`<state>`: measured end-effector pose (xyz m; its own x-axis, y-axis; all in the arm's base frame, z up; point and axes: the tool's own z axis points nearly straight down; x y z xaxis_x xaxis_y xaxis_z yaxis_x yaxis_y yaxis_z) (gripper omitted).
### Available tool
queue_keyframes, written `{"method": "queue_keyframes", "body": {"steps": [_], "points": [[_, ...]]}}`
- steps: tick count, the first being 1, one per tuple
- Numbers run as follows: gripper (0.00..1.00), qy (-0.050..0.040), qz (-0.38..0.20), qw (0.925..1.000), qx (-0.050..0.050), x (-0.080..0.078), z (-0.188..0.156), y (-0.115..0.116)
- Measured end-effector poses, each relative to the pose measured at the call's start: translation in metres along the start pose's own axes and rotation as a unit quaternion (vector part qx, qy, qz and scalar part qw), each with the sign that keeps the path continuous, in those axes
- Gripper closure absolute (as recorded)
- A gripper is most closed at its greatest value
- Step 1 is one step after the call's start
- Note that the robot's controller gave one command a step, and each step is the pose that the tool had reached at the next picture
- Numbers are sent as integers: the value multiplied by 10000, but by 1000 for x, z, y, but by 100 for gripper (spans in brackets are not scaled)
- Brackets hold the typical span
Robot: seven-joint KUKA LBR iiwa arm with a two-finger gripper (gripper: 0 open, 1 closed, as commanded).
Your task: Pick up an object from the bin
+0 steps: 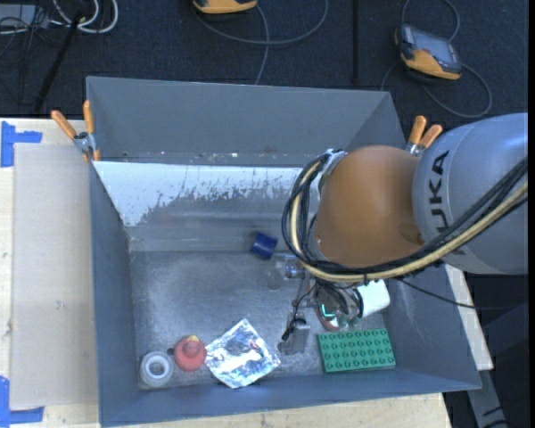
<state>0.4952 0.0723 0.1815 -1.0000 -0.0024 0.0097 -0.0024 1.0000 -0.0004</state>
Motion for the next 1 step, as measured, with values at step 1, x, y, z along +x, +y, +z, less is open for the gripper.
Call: {"method": "queue_keyframes", "body": {"steps": [1], "points": [[0, -31, -1185, 9929, 0, 8, 104, 70]]}}
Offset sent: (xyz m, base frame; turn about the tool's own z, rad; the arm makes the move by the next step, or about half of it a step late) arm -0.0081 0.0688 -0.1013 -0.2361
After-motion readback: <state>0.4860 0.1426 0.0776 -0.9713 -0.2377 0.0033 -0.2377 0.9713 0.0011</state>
